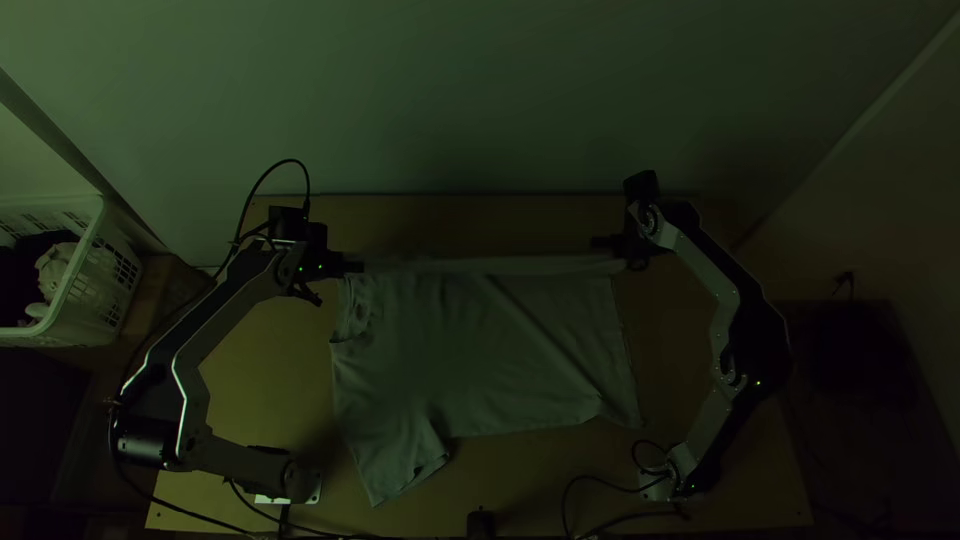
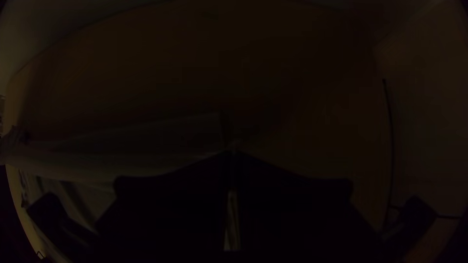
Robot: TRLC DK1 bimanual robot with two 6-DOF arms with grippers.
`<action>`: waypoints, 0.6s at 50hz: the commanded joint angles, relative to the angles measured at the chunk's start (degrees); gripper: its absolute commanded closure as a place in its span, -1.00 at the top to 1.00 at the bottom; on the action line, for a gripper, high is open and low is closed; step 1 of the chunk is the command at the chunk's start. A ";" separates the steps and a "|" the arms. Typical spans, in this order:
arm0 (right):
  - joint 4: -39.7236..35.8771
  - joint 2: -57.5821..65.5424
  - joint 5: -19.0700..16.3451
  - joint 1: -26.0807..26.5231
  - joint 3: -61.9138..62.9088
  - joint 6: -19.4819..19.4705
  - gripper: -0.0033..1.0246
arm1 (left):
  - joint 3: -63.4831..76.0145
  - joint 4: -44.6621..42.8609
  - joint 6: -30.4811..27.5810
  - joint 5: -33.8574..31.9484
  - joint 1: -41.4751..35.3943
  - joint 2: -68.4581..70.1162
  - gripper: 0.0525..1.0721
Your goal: Fold the t-shirt
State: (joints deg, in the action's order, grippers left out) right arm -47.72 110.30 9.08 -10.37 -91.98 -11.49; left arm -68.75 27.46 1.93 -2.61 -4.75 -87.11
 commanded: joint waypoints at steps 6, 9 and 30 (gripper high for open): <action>1.93 -4.22 1.38 0.00 6.20 0.85 -0.94 | 5.91 -0.04 0.26 0.24 -0.17 4.49 -0.95; 2.64 -4.92 1.47 0.00 7.61 0.76 -0.94 | 7.40 -0.04 0.35 0.24 -0.52 5.37 -0.95; 3.43 -7.29 1.82 0.26 14.20 1.11 -0.94 | 16.28 -3.38 0.35 0.24 -2.98 4.85 -0.94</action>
State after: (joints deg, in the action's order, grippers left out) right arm -44.18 104.86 9.65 -10.44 -80.44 -11.44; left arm -54.98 24.84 1.93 -2.59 -7.66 -82.54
